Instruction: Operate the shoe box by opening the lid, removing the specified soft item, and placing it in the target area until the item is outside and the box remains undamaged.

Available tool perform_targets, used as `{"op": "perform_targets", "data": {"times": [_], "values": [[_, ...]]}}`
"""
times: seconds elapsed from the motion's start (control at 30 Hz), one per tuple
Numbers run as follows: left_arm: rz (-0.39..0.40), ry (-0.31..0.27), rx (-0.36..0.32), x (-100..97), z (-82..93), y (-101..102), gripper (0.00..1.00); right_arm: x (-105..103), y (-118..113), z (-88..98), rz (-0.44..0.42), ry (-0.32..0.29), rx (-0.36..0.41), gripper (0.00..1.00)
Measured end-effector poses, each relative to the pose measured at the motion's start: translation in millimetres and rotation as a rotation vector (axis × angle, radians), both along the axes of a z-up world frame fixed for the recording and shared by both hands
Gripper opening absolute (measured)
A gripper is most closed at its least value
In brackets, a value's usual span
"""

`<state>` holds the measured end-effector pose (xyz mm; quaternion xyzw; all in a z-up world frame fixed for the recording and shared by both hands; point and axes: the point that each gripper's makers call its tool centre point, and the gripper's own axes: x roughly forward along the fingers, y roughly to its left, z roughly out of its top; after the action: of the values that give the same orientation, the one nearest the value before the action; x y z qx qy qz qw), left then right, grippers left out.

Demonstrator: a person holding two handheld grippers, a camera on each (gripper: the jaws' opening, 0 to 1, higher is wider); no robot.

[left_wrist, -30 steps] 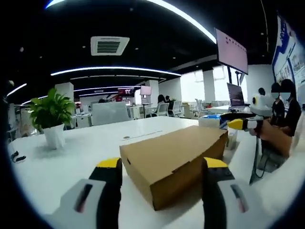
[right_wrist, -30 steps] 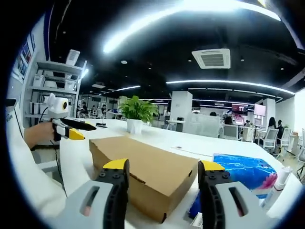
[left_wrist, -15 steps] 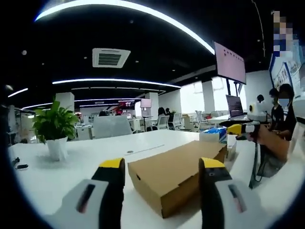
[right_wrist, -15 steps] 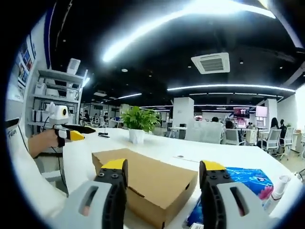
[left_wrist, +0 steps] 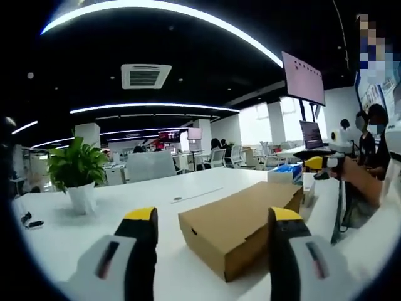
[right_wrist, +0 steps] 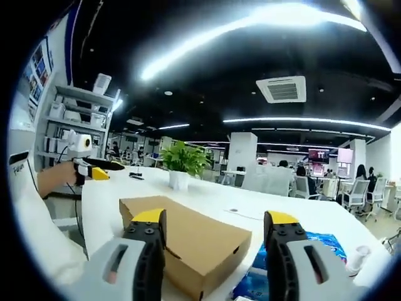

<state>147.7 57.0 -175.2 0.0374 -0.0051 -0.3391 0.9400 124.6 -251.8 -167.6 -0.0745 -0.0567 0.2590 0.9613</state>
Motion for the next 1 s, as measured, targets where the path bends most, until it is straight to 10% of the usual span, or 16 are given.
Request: {"op": "perform_targets", "data": {"times": [1.0], "values": [[0.000,-0.008,-0.030,-1.8,1.9,-3.3,0.74,-2.3,8.3,-8.7,0.021,-0.005,-0.066,0.57]]}}
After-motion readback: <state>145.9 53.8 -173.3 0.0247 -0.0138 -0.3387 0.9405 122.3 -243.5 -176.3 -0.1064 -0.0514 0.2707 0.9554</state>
